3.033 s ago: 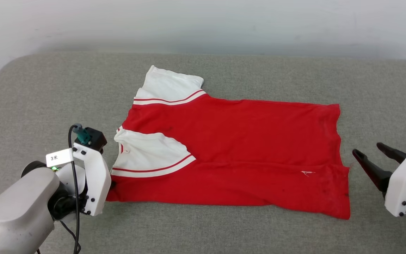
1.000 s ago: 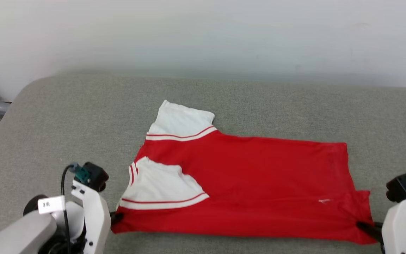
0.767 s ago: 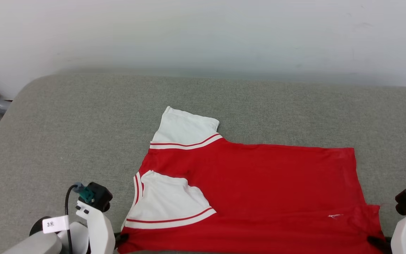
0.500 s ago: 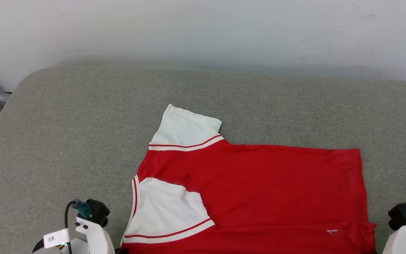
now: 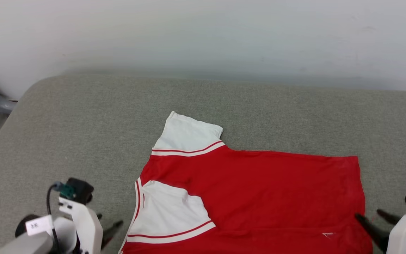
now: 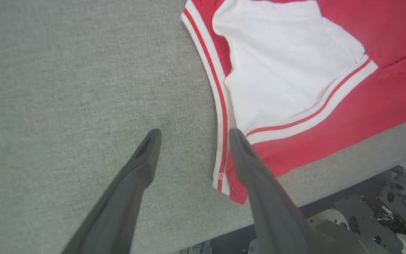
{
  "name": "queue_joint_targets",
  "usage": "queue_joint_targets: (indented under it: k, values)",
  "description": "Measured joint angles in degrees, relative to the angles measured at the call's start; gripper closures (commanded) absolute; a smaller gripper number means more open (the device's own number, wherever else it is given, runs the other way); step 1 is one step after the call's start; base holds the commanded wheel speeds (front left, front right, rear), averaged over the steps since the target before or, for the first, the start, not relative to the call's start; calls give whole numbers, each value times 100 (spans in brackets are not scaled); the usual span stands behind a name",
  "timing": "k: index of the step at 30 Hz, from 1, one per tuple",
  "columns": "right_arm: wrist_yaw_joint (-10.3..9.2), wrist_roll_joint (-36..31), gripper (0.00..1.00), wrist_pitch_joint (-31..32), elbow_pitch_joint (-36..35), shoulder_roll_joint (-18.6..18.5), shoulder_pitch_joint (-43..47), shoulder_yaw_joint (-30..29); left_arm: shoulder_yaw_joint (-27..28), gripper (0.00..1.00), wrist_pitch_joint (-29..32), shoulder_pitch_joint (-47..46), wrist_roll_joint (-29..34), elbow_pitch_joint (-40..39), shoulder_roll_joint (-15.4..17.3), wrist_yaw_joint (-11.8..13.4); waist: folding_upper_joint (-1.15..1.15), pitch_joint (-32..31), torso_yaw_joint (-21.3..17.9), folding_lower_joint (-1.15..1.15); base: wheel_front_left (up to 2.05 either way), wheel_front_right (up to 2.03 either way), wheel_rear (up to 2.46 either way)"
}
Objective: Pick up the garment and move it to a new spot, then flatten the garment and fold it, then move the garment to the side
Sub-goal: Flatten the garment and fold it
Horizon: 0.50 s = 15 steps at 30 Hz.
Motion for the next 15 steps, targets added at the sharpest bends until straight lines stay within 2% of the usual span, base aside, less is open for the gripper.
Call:
queue_joint_targets:
  k: [6, 10, 15]
  values:
    - [0, -683, 0, -1238, -319, 470, -277, -428, 291, 0, -374, -478, 267, -69, 68, 90, 0, -14, -109, 0, 0, 0, 0]
    - [0, -1115, 0, -2074, -627, 907, -487, -699, 466, 0, -590, -934, 433, 92, -38, 85, 0, 60, -230, 0, 0, 0, 0]
    - [0, -1504, 0, -2596, -994, 1312, -647, -805, 664, 0, -723, -1589, 516, 506, -297, -26, 0, 298, -416, 0, 0, 0, 0]
